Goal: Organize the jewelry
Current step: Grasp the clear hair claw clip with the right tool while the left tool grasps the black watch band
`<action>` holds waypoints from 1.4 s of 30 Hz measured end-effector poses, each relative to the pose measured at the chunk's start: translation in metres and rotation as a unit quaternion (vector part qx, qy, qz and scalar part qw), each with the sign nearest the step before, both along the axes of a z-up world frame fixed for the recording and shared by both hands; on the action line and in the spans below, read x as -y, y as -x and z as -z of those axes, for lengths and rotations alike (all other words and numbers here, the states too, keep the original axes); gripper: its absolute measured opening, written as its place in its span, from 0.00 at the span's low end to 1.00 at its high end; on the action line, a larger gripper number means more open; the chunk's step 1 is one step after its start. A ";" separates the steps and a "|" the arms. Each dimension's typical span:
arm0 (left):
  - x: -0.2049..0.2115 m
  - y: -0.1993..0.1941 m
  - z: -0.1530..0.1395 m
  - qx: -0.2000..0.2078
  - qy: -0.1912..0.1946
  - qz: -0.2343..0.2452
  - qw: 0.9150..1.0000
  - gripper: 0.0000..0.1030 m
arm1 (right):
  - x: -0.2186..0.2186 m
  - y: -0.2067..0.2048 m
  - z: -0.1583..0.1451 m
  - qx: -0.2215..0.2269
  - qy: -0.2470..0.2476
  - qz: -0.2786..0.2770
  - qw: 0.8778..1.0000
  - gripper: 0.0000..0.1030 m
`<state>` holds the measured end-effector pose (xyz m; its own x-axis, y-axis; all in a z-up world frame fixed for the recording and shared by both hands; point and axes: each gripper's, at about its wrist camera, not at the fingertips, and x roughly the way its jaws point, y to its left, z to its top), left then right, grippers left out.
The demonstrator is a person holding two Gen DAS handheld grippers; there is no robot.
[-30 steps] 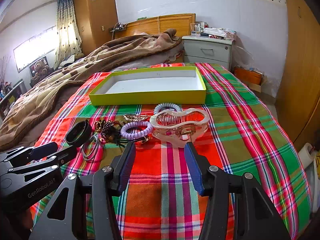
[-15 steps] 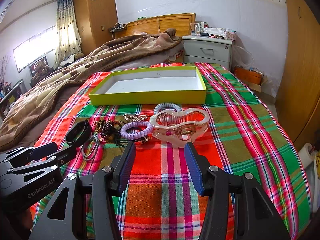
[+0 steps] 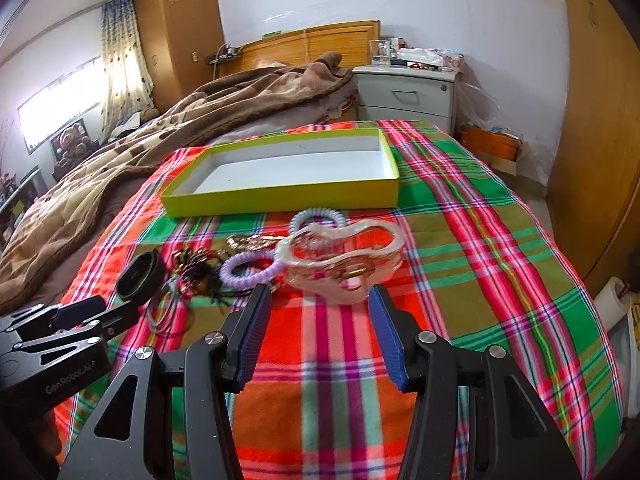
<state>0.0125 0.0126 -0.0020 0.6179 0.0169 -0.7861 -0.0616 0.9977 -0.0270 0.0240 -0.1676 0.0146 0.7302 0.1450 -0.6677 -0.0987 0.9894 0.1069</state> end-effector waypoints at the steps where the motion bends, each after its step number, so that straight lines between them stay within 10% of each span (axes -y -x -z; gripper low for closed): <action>1: -0.002 -0.002 0.000 -0.001 0.004 0.001 1.000 0.47 | 0.004 -0.003 0.000 -0.002 -0.004 0.005 1.000 0.50; 16: -0.062 -0.042 0.003 -0.024 0.075 -0.035 0.996 0.47 | 0.044 -0.058 0.010 -0.079 -0.118 0.063 0.988 0.51; 27: -0.059 -0.059 0.018 -0.064 0.043 -0.020 0.997 0.47 | 0.039 -0.070 0.008 -0.078 -0.016 0.070 0.994 0.50; 36: -0.057 -0.058 0.018 -0.057 0.025 -0.010 0.998 0.47 | 0.043 -0.068 0.004 -0.067 0.018 0.055 0.996 0.18; 42: -0.052 -0.056 0.018 -0.056 0.012 -0.010 0.998 0.46 | 0.040 -0.072 0.009 -0.086 0.033 0.042 0.995 0.17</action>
<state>0.0687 0.0644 -0.0204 0.5260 0.0079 -0.8504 -0.0850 0.9954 -0.0433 0.0963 -0.2074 0.0053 0.6116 0.0412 -0.7901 -0.0021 0.9987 0.0504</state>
